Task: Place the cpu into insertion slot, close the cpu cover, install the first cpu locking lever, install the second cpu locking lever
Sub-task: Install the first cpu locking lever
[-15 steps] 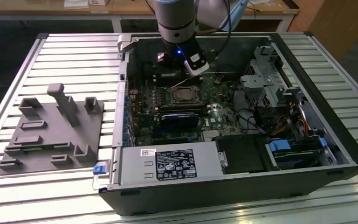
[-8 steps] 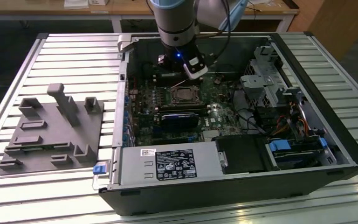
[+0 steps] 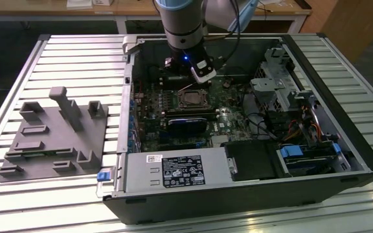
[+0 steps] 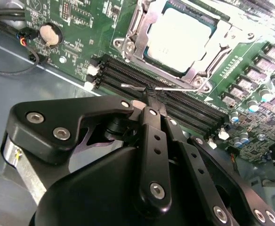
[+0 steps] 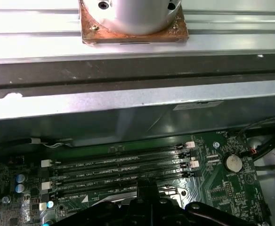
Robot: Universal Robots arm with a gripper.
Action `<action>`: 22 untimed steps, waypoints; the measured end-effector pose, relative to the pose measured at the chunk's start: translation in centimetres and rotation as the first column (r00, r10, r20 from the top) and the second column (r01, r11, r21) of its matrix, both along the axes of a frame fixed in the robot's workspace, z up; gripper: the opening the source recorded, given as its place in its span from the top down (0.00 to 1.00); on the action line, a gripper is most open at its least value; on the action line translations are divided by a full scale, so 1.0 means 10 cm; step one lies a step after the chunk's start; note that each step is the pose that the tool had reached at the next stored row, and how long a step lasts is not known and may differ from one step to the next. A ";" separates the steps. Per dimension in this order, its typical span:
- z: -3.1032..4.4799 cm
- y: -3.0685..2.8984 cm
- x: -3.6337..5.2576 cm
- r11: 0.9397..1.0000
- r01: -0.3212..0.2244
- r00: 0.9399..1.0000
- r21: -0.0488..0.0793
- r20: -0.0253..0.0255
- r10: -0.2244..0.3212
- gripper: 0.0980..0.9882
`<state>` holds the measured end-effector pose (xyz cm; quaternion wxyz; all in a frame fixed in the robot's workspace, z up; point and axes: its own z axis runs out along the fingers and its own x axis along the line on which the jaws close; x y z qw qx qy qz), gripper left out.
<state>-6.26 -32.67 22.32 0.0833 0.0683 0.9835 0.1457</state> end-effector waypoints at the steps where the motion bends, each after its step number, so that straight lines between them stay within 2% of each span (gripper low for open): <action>1: -0.002 0.000 0.000 1.000 0.000 1.000 -0.006 0.001 0.000 0.99; 4: -0.015 0.001 0.000 1.000 0.004 1.000 -0.016 0.005 -0.003 0.99; 12: -0.035 0.025 0.000 0.999 0.042 0.999 -0.020 0.005 -0.042 0.99; 22: -0.065 0.056 0.000 0.995 0.100 0.995 -0.020 0.005 -0.100 0.99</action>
